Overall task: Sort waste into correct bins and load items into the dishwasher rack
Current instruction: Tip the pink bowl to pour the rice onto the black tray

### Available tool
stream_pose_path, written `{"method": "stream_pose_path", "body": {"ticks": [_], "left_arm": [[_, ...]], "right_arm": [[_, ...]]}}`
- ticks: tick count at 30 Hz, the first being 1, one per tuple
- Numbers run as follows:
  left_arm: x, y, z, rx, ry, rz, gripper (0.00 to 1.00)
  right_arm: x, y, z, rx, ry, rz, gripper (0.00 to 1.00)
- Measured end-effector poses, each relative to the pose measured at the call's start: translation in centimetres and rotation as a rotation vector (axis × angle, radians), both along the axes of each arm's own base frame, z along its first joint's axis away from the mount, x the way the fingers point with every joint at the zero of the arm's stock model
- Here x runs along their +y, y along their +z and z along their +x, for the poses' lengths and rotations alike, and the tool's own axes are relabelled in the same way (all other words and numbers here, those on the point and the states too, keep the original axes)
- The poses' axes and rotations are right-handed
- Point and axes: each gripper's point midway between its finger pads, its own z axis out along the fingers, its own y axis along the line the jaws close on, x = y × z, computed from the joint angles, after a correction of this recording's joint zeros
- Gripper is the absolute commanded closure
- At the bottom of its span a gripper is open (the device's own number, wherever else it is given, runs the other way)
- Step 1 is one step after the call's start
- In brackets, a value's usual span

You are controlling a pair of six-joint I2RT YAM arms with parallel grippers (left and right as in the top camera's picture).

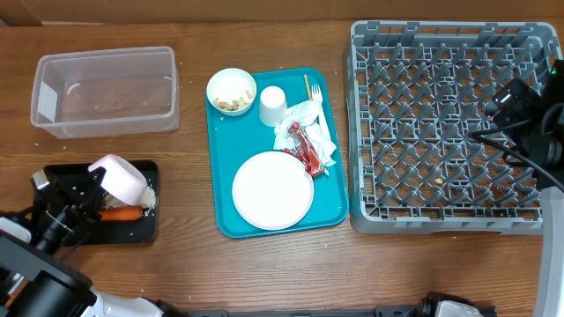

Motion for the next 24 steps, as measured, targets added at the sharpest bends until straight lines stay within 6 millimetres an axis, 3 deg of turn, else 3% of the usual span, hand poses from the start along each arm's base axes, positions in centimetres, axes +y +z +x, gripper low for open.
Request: {"method": "stream_pose_path", "body": {"ticks": [6,11,15,20,24], "left_arm": [[-0.2,-0.3,-0.1,0.0,-0.006,0.032,0.96],[-2.3,0.0,-1.3,0.082,-0.056,0.018,0.96],[-4.9,3.0,-2.0,0.074,-0.142,0.107,0.96],[-8.9,8.4,-2.2,-0.116,-0.275,0.409,0.96],[-13.0,10.1,-2.2,-0.263,-0.408,0.571,0.96]], "right_arm": [[0.0,0.0,0.0,0.001,0.0,0.0,0.0],[0.0,0.0,0.0,0.001,0.0,0.0,0.0],[0.0,0.0,0.0,0.0,0.001,0.0,0.0],[0.0,0.0,0.0,0.001,0.0,0.0,0.0],[0.0,0.0,0.0,0.0,0.0,0.0,0.0]]}}
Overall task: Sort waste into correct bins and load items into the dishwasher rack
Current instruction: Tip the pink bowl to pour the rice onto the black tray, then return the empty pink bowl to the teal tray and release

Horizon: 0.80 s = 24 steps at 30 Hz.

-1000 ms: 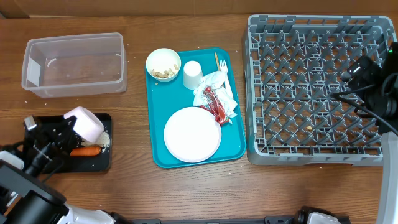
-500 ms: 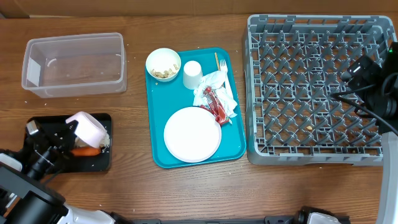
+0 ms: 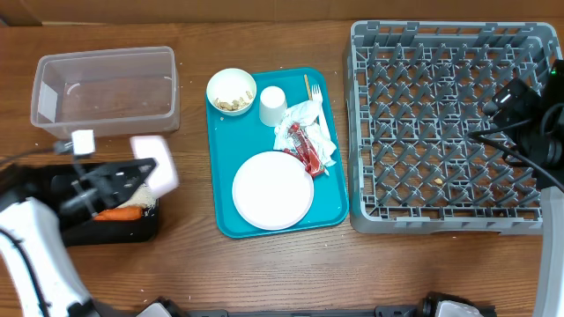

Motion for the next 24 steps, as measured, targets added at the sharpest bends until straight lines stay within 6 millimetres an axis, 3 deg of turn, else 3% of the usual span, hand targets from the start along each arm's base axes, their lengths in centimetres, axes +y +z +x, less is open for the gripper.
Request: {"method": "stream_pose_path", "body": {"ticks": [4,9,15,21,24], "left_arm": [[-3.9,-0.8,1.5,-0.096,-0.174,0.181,0.96],[-6.6,-4.2,4.2,0.029,-0.199,0.41,0.96],[-11.4,-6.2,7.0,0.082,-0.1,0.667,0.96],[-14.4,-6.6,9.2,0.021,0.018,0.813,0.96],[-15.3,-8.6,10.1,0.035,0.042,0.883,0.96]], "right_arm": [[0.0,0.0,0.0,0.0,0.0,0.0,0.0],[0.0,0.0,0.0,0.0,0.0,0.0,0.0],[0.0,0.0,0.0,0.0,0.0,0.0,0.0],[0.0,0.0,0.0,0.0,0.0,0.0,0.0],[0.0,0.0,0.0,0.0,0.0,0.0,0.0]]}}
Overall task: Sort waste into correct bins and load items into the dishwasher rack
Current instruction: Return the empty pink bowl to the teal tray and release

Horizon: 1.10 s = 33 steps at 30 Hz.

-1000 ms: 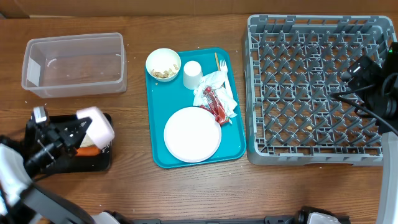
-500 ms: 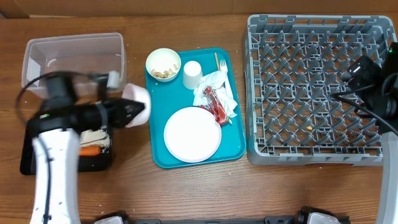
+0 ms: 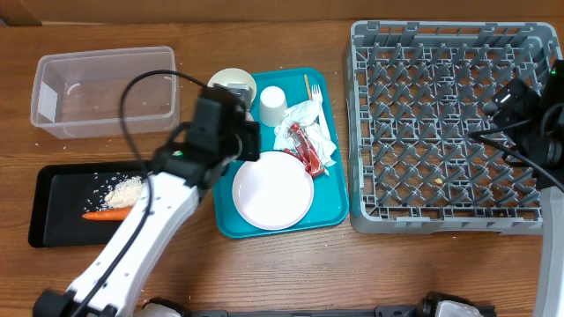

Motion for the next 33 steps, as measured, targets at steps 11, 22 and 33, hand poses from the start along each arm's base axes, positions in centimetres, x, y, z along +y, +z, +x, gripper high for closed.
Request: {"method": "stream_pose_path", "body": {"ticks": [11,22,33], "left_arm": [[0.9,-6.9,3.0,0.062,0.089,0.138,0.89],[1.4,-8.1,3.4,0.073,0.123,0.167,0.62],[1.6,-1.1,6.3,0.01,0.093,0.212,0.43]], "right_arm": [[0.0,0.0,0.0,0.0,0.0,0.0,0.0],[0.0,0.0,0.0,0.0,0.0,0.0,0.0],[0.0,0.0,0.0,0.001,0.001,0.0,0.0]]}}
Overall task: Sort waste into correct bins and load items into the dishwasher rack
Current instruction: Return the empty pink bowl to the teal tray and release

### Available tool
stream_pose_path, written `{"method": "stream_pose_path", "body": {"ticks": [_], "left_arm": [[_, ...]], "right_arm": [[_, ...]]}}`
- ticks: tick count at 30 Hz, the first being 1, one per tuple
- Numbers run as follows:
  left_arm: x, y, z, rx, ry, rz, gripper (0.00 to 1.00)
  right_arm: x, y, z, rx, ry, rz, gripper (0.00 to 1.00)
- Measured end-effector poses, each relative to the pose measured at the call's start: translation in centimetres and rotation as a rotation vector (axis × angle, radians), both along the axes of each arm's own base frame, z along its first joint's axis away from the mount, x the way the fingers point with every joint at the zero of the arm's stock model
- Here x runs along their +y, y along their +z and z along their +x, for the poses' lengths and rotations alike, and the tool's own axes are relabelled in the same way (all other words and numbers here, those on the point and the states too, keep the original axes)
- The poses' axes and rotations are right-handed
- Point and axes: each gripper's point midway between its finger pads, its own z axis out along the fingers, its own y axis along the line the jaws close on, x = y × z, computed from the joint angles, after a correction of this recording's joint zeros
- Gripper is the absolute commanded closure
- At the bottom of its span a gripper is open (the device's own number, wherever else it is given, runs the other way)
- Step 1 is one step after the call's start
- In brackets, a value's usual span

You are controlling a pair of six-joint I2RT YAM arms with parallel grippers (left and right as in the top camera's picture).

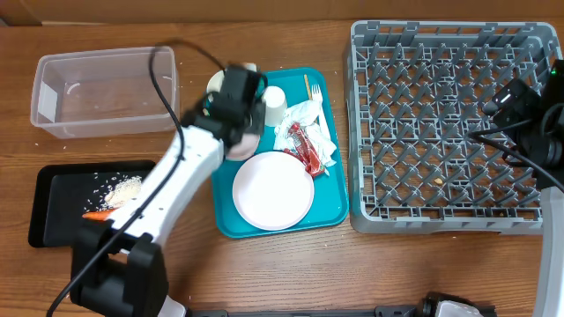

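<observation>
My left arm reaches from the bottom left over the teal tray [330, 207]. Its gripper [244, 123] hangs over the tray's upper left part and seems shut on the pink bowl [252, 141], of which only a pale edge shows under the wrist. It partly covers the small bowl of food scraps [220, 84]. On the tray also lie a white cup [275, 104], crumpled wrappers [305, 136], a fork [315, 91] and a white plate [272, 190]. The grey dishwasher rack [445, 123] stands on the right. My right gripper [515, 104] hovers over the rack's right edge, its fingers unclear.
A clear plastic bin [106, 92] stands at the back left. In front of it is a black tray [57, 189] holding spilled rice [123, 187] and a carrot [99, 213]. Bare wooden table lies along the front edge.
My left gripper has moved a little up and to the right over the tray, now beside the white cup and above the plate. The right arm has not moved.
My left gripper held the pink bowl tipped over the black tray. Then it was lifted to the right of that tray, rice and carrot left behind. Later it was over the teal tray's left side, and now it hangs near the cup.
</observation>
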Motion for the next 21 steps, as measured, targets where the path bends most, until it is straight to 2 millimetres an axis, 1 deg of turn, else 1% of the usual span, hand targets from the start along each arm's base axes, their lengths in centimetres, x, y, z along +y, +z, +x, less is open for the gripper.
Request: {"method": "stream_pose_path", "body": {"ticks": [3,4,6,8,10,12,14,17,19,21], "left_arm": [[0.4,4.9,1.8,-0.039,0.003,-0.062,0.41],[0.7,6.0,2.3,-0.037,0.004,-0.079,0.41],[1.4,7.6,3.1,-0.003,0.006,-0.115,0.4],[1.8,7.8,3.9,0.048,0.0,-0.146,0.37],[1.9,6.8,4.5,0.117,-0.01,-0.168,0.36],[1.7,4.7,5.4,0.182,-0.021,-0.173,0.35],[0.9,2.1,6.4,0.232,-0.043,-0.175,0.32],[0.0,-1.8,6.8,0.305,-0.073,-0.159,0.32],[-0.1,-3.6,6.8,0.337,-0.082,-0.149,0.32],[-0.2,-4.9,6.8,0.36,-0.099,-0.136,0.32]], "right_arm": [[0.0,0.0,0.0,-0.001,0.0,0.0,0.0],[0.0,0.0,0.0,-0.001,0.0,0.0,0.0],[0.0,0.0,0.0,-0.001,0.0,0.0,0.0],[0.0,0.0,0.0,0.0,0.0,0.001,0.0],[0.0,0.0,0.0,0.0,-0.001,0.0,0.0],[0.0,0.0,0.0,-0.001,0.0,0.0,0.0],[0.0,0.0,0.0,0.0,0.0,0.0,0.0],[0.0,0.0,0.0,-0.001,-0.001,0.0,0.0],[0.0,0.0,0.0,-0.001,0.0,0.0,0.0],[0.0,0.0,0.0,-0.001,-0.001,0.0,0.0]]}}
